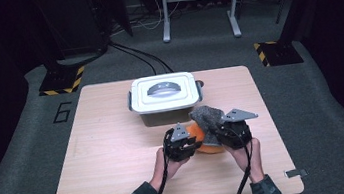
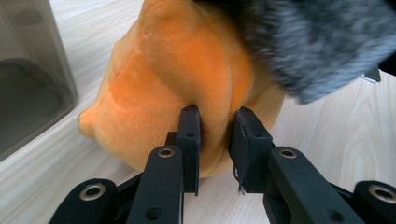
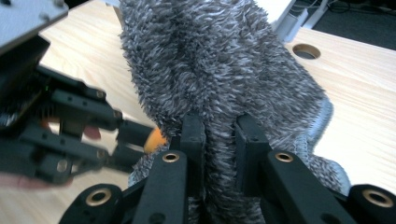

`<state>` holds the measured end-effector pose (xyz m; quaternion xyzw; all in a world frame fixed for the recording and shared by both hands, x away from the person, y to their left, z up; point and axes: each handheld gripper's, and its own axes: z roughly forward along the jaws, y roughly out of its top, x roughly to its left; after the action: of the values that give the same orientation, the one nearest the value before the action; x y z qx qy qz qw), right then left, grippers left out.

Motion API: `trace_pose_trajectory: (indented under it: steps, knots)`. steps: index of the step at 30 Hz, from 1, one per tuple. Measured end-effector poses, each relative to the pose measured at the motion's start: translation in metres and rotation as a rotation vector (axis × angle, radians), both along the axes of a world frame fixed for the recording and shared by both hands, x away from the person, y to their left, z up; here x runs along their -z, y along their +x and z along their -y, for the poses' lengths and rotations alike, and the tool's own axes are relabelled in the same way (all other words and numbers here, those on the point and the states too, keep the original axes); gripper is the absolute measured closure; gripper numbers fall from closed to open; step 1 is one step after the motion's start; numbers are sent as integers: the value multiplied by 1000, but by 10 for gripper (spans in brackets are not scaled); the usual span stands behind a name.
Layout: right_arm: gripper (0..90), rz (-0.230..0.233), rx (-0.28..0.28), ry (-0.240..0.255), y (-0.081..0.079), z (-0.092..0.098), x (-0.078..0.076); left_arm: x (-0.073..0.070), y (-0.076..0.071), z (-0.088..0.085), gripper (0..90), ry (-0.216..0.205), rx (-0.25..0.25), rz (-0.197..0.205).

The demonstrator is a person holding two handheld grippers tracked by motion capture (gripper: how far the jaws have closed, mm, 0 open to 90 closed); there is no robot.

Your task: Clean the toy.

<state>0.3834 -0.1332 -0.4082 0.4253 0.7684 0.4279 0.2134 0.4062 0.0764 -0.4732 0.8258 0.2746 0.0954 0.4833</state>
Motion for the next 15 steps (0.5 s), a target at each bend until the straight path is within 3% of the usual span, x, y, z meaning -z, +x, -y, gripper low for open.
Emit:
trace_pose_trajectory:
  steps: [2,11,15]
  knots:
    - [762,-18,-4,14,4,-1,6,0,0,0,746,1,-1,3]
    - [765,-6,33,-77,4,0,15,1,1,0,751,-1,-1,-4]
    - [764,-16,66,-77,4,11,19,2,1,0,753,-2,-4,-5]
